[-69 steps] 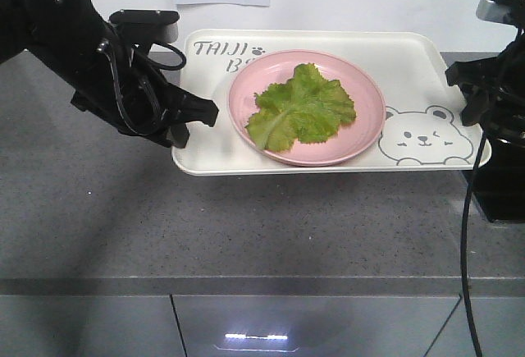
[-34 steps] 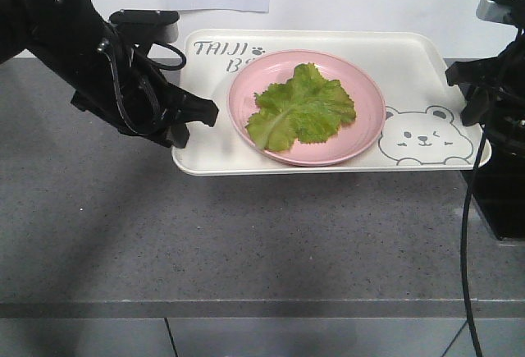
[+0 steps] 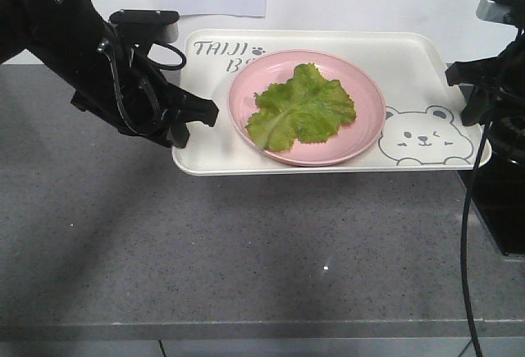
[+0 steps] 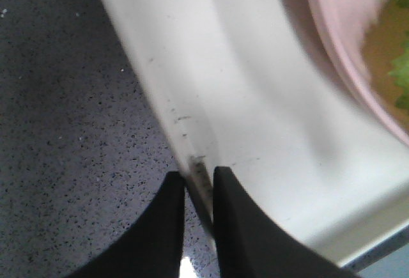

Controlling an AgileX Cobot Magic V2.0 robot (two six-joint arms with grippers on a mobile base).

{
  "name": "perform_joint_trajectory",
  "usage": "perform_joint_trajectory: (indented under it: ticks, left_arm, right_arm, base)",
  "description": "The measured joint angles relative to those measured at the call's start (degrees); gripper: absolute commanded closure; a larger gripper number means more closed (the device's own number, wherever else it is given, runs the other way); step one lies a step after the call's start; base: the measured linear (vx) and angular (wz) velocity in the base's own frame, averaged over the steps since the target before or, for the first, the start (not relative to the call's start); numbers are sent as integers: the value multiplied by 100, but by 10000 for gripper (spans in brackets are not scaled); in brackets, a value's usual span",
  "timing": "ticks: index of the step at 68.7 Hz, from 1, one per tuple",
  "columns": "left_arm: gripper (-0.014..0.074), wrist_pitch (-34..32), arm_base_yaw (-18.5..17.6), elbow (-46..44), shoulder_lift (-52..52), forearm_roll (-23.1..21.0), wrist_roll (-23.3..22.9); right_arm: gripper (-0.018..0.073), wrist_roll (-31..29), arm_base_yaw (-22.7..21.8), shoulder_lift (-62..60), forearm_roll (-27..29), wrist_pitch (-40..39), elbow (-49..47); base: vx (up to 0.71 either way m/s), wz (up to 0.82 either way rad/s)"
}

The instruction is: Transfer vegetables to tray and serve

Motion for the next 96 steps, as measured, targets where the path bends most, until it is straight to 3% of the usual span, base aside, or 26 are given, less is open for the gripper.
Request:
perform_joint_trajectory:
  ticks: [96]
  left_arm:
    - [602, 0, 0, 0, 0, 0, 0]
  right_arm:
    - [565, 0, 0, 0, 0, 0, 0]
  base:
    - [4, 1]
